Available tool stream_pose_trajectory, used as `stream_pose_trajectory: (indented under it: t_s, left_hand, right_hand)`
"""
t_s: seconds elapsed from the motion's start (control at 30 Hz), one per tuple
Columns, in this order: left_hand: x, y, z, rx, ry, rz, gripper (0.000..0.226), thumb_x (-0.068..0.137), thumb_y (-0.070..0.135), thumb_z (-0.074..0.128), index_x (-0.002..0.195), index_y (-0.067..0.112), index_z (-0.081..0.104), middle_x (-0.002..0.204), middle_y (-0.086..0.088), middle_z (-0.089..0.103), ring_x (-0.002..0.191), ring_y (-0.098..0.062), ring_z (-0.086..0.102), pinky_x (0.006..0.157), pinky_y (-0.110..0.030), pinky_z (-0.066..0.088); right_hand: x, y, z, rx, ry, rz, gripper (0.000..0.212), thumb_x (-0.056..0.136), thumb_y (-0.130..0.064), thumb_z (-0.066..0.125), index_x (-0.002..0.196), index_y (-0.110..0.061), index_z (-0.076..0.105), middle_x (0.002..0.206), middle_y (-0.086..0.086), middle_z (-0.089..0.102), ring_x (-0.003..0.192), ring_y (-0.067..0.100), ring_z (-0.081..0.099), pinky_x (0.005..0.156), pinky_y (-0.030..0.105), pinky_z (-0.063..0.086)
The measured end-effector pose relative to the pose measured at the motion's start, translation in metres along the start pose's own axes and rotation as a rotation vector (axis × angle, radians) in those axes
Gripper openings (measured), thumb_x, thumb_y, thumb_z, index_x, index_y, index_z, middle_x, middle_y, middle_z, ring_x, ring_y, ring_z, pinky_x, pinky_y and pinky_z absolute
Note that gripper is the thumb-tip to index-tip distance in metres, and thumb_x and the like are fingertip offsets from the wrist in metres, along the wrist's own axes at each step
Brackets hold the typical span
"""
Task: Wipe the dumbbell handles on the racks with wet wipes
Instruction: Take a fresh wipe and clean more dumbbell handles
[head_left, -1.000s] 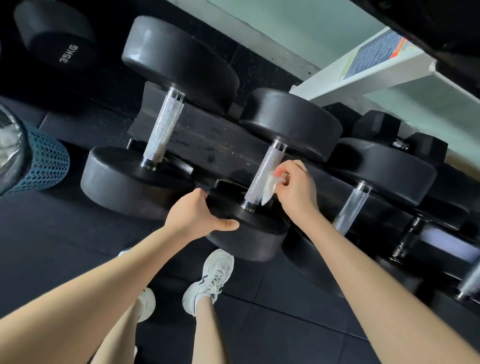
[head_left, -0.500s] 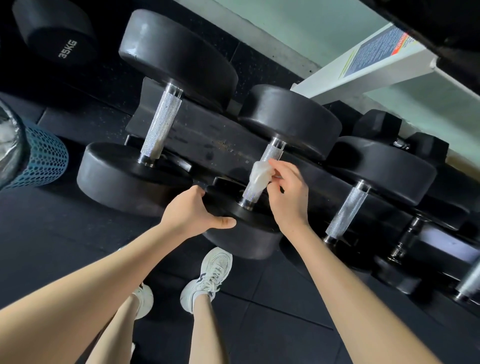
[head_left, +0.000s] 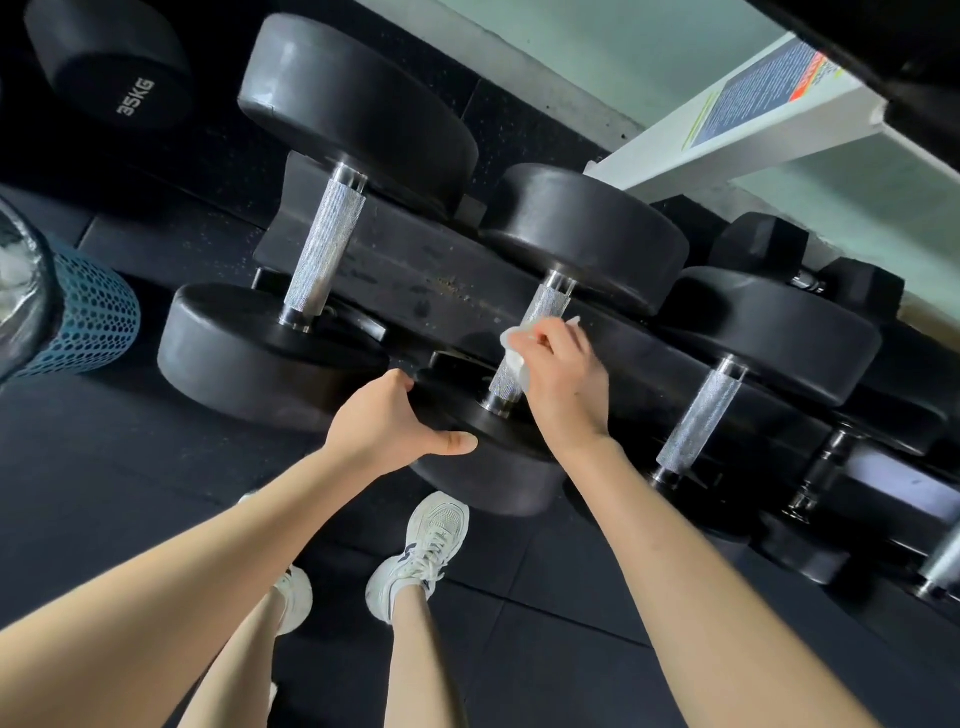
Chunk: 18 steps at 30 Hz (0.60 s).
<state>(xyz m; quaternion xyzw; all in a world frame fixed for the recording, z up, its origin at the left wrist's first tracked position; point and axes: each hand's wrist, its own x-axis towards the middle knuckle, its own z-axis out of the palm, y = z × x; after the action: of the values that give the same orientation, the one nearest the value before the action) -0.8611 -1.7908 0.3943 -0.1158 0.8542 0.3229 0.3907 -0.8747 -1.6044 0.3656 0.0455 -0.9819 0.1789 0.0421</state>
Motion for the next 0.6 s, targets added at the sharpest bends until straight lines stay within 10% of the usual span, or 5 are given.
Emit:
stream_pose_trajectory:
  t_s: [0.17,0.3,0.5,0.6]
  left_hand:
    - [0.0,0.0,0.0,-0.022,0.0,0.002,0.091,0.051,0.055,0.084,0.124,0.011,0.053,0.117,0.003,0.061,0.109,-0.018,0.057,0.088,-0.031,0.047]
    - [-0.003,0.003,-0.002,-0.044,0.01,0.034,0.079,0.055,0.049,0.085,0.119,0.016,0.055,0.107,0.007,0.059,0.108,-0.018,0.057,0.084,-0.027,0.043]
    - [-0.006,0.008,-0.006,-0.026,0.013,0.042,0.078,0.058,0.048,0.084,0.121,0.014,0.053,0.095,0.013,0.047,0.1,-0.013,0.053,0.078,-0.023,0.037]
    - [-0.006,0.008,-0.006,-0.014,0.015,0.045,0.076,0.06,0.046,0.084,0.121,0.013,0.053,0.095,0.012,0.047,0.096,-0.012,0.052,0.076,-0.022,0.035]
  right_hand:
    - [-0.012,0.021,-0.008,-0.012,-0.08,-0.336,0.033,0.077,0.004,0.05,0.1,-0.007,0.071,0.109,0.009,0.066,0.097,0.023,0.056,0.072,0.035,0.056]
    - [0.003,0.035,-0.013,-0.242,-0.261,-0.662,0.026,0.08,-0.004,0.058,0.103,-0.009,0.069,0.116,0.006,0.065,0.116,0.026,0.054,0.116,0.044,0.02]
    - [0.029,0.038,-0.008,-0.258,-0.408,-0.821,0.013,0.076,-0.004,0.071,0.082,-0.015,0.067,0.104,0.003,0.067,0.114,0.025,0.058,0.115,0.051,0.017]
    - [0.016,0.038,-0.002,-0.137,-0.441,-0.868,0.03,0.076,0.007,0.044,0.082,-0.012,0.067,0.094,0.003,0.067,0.098,0.023,0.064,0.111,0.054,0.028]
